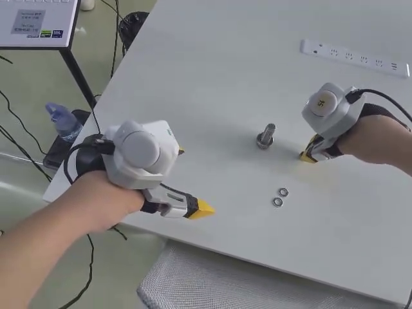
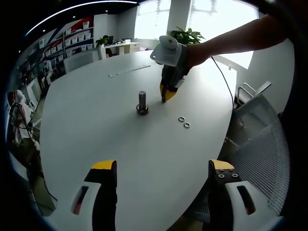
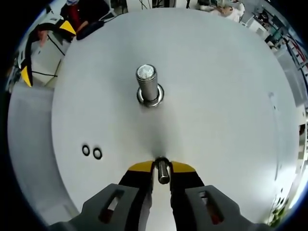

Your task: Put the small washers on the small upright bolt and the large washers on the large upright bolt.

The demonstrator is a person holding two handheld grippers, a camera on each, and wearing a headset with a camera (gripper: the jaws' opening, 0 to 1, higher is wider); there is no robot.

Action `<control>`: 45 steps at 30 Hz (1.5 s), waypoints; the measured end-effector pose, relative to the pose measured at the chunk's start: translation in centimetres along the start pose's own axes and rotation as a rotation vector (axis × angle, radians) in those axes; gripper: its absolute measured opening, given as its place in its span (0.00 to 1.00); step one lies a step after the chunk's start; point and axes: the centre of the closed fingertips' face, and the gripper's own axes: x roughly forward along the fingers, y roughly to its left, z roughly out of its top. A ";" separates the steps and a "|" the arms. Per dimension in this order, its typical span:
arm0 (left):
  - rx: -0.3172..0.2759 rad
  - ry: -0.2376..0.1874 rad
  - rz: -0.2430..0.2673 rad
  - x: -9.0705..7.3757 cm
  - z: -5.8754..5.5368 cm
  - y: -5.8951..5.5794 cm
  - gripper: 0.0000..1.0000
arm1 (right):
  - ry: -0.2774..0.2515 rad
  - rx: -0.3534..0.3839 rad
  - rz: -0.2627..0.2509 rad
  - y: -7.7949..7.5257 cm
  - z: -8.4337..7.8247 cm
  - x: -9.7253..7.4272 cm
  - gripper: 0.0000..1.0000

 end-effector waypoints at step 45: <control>0.040 -0.020 -0.030 0.0 1.2 -0.1 0.89 | -0.074 -0.001 0.010 -0.4 0.7 -3.4 0.34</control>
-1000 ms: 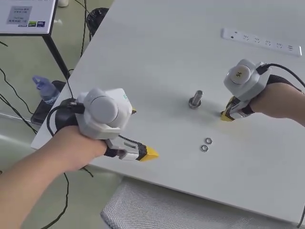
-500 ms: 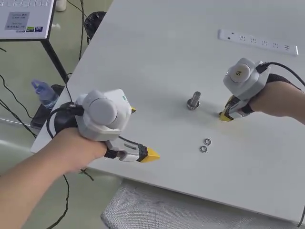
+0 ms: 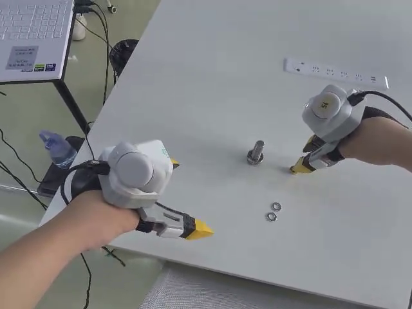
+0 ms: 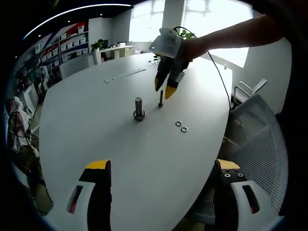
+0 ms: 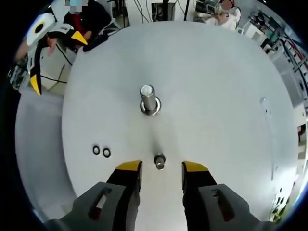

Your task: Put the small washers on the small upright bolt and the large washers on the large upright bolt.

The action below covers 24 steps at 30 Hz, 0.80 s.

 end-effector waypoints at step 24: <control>0.021 -0.002 -0.007 -0.3 0.6 -1.1 0.87 | -0.044 -0.043 -0.048 1.5 1.7 -3.3 0.35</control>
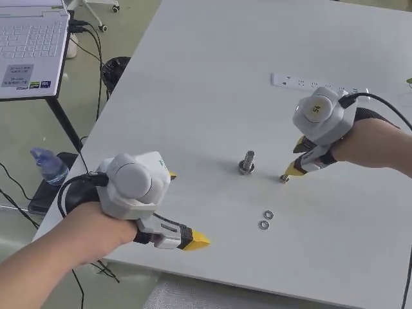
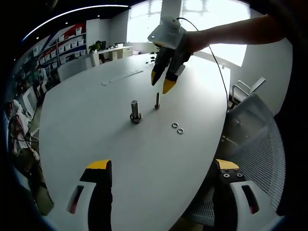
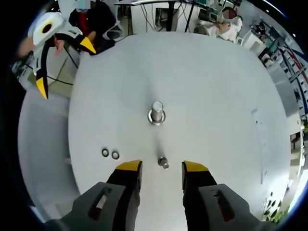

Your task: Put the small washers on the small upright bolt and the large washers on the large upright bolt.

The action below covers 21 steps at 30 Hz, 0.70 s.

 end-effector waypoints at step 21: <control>0.007 0.014 -0.002 -0.4 -0.6 -0.9 0.82 | -0.005 0.002 0.046 4.6 -1.2 -0.3 0.35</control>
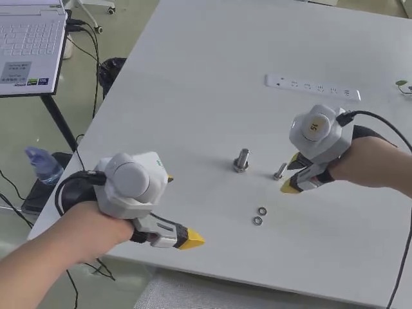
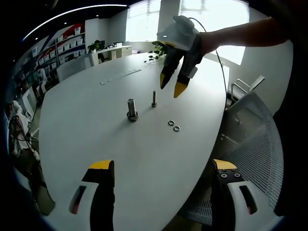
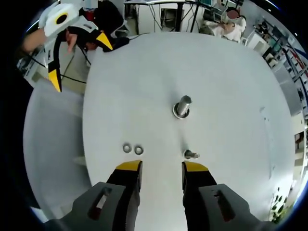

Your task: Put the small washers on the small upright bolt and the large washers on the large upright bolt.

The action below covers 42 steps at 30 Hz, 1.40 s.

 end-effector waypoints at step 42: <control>-0.014 0.003 -0.004 0.1 -0.8 -0.5 0.79 | 0.021 0.064 0.040 3.2 -1.2 6.2 0.29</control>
